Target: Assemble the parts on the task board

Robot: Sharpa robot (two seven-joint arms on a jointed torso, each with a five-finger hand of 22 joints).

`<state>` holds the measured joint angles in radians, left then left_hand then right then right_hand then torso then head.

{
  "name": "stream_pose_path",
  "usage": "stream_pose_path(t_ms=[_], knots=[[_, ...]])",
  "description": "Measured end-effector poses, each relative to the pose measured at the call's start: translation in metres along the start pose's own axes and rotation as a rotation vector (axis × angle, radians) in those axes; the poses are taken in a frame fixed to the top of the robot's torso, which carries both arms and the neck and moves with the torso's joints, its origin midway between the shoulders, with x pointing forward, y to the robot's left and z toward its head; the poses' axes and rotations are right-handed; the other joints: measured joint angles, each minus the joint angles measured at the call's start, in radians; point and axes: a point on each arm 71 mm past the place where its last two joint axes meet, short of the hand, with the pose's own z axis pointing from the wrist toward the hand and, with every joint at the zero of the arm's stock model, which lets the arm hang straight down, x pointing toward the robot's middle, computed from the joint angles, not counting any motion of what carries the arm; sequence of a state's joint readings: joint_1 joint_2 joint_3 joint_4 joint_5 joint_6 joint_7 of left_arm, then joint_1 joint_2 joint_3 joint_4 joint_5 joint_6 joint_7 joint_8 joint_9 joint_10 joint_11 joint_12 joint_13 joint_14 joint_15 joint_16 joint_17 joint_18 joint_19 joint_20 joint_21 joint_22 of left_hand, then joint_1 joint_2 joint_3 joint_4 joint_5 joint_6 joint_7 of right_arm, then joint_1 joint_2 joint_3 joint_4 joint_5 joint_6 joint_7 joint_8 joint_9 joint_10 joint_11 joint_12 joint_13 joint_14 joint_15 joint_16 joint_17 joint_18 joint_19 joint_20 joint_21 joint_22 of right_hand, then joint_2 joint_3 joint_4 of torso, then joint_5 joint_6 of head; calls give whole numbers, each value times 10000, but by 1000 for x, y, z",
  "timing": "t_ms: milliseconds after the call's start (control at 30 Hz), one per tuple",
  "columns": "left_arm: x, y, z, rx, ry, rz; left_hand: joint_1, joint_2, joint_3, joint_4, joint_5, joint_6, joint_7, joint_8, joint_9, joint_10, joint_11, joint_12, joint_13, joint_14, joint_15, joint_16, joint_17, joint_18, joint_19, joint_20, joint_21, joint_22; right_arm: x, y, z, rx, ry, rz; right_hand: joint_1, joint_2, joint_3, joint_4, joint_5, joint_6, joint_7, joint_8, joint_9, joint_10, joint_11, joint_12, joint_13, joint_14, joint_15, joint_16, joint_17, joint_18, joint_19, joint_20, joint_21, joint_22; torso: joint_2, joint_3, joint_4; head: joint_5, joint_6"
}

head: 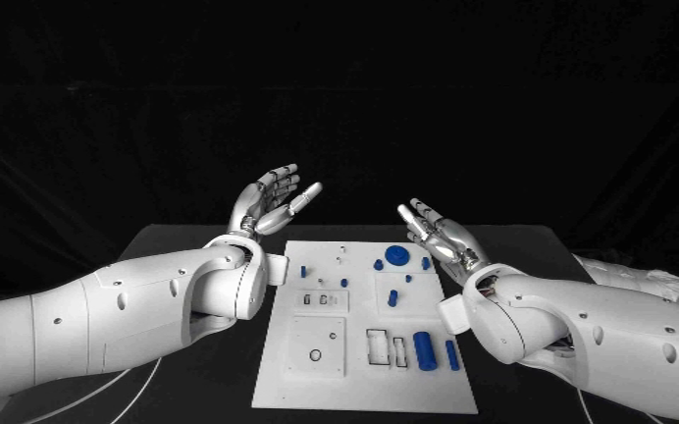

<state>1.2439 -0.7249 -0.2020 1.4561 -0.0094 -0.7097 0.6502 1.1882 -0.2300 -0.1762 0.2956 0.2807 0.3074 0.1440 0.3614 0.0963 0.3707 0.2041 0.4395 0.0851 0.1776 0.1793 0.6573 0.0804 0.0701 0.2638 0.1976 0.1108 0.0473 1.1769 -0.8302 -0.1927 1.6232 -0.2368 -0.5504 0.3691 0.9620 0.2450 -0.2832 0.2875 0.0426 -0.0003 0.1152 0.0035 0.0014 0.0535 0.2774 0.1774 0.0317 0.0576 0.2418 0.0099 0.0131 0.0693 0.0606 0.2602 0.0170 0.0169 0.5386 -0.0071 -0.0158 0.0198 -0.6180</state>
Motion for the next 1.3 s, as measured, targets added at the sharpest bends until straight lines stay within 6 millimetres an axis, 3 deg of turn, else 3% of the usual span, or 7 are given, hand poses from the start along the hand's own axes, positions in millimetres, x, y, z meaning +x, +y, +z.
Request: stream_pose_path(t_ms=[200,467,700,933,1067,1200,1300], knots=[[1,-2,1,209,161,-36,159,-29,-14,36,0,6,9,244,25,126,124,216,5,217,217,267,13,1,522,247,265,101,6,0,-2,65,1000,-502,71,74,-103,24,0,0,0,0,1,72,67,240,24,370,103,147,66,155,295,164,191,88,-1,0,0,0,-2],[1,0,3,316,342,-115,159,-29,-41,62,37,3,7,536,56,179,359,363,-41,495,495,337,-36,0,964,510,467,172,-5,-5,3,-5,1165,-1008,428,58,-159,23,23,263,66,2,57,993,147,1243,142,3387,123,1146,437,310,2764,274,1295,642,58,-4,15,107,-484],[-1,-1,1,331,481,-231,159,-29,-41,62,37,2,6,642,74,251,470,408,-51,548,549,337,-70,-1,999,547,467,172,-10,-1,6,-226,1219,-1414,638,59,-229,35,60,882,112,197,179,2381,-502,2101,214,9029,-836,2981,1297,1073,6942,43,2928,1284,227,3,78,157,-617],[-4,-3,-6,298,621,-386,52,-136,-114,77,-49,1,5,642,45,207,533,408,-99,495,671,337,-114,-2,872,674,467,147,-21,12,13,-730,1268,-2322,742,163,-454,36,159,1555,169,337,280,3225,-1293,1982,233,13642,-2018,7076,4348,1085,10759,-1144,5112,2247,486,5,203,142,-732],[-6,-6,-13,268,710,-508,52,-136,-114,77,-90,0,4,642,45,207,533,408,-110,495,671,338,-113,-1,872,674,467,147,-30,22,18,-1056,1293,-2970,1200,182,-561,38,178,2557,236,493,423,4345,-1086,1845,285,14091,-1789,14693,12449,472,12363,-1236,9496,6785,638,7,261,109,-801],[-10,-8,-19,237,739,-577,52,-136,-114,77,-141,0,4,642,46,207,533,408,-110,495,671,337,-122,-2,872,674,467,147,-35,31,26,-1332,1330,-3558,1442,17,-561,38,486,3491,311,542,605,5537,-940,2127,416,14092,-1350,15574,12939,-260,13747,-966,13667,12228,788,4,309,93,-879],[-10,-10,-22,225,773,-624,52,-136,-114,77,-197,0,4,687,46,207,533,408,-122,495,671,337,-122,-1,872,674,467,139,-39,36,30,-1473,1355,-3937,1485,-27,-570,29,617,3948,351,542,699,6180,-1022,2341,529,14093,-1305,15575,12951,-558,14025,-746,15340,12871,886,-6,348,58,-925]])
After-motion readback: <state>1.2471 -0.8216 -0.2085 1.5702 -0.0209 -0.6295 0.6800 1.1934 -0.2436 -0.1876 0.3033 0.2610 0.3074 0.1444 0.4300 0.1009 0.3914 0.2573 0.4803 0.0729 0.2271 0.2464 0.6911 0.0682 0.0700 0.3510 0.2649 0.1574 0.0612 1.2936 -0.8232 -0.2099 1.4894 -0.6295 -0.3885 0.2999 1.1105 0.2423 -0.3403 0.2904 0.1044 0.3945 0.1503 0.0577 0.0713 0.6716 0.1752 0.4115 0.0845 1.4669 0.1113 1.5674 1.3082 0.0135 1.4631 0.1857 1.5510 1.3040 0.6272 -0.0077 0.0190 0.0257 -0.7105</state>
